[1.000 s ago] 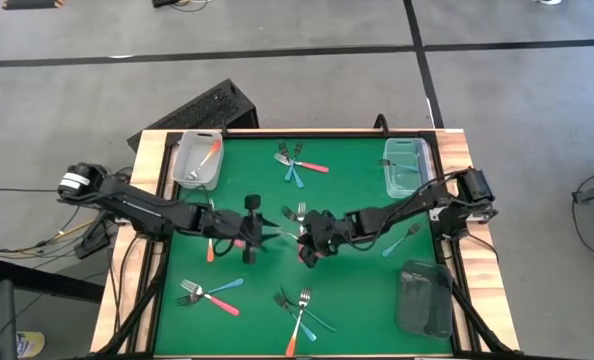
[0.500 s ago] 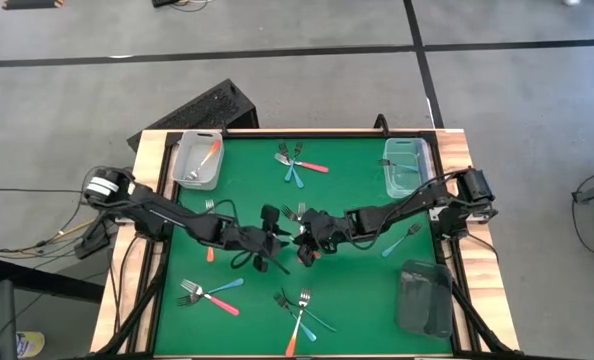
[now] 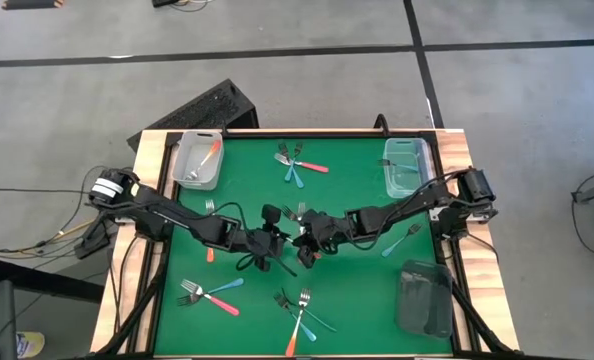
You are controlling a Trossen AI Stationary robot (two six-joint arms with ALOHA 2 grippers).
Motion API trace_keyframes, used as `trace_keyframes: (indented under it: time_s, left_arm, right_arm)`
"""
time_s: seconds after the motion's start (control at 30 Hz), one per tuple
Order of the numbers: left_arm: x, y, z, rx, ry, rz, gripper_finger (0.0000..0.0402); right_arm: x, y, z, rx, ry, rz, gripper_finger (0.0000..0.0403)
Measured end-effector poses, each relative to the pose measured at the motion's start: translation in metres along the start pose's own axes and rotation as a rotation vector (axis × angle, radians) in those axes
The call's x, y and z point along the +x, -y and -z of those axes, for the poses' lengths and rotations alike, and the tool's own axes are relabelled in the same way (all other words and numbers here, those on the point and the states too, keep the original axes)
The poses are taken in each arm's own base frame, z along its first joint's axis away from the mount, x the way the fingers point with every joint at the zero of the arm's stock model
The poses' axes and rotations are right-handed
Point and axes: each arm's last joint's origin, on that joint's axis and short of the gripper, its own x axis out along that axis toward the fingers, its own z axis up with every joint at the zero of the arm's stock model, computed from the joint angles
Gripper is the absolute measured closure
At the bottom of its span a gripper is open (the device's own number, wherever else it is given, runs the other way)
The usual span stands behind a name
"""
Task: Sort silverware by color (type)
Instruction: Put the orange fork into the white bin
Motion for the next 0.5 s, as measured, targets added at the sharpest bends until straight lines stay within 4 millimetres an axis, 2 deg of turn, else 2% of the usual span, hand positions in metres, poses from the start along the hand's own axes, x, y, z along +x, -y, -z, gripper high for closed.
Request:
trace_keyframes:
  time_s: [0.17,0.33,0.5]
  left_arm:
    - [0.001,-0.010,0.005,-0.122,-0.072,-0.028,0.0400]
    - [0.005,-0.023,0.027,-0.317,-0.256,-0.121,0.0401]
    - [-0.013,-0.047,0.050,-0.496,-0.356,-0.280,0.0401]
  right_arm:
    - [-0.007,0.000,-0.004,-0.017,0.066,0.080,0.0308]
    - [-0.046,-0.013,-0.014,-0.067,0.214,0.233,0.0253]
    - [-0.083,-0.022,-0.013,-0.121,0.287,0.351,0.0217]
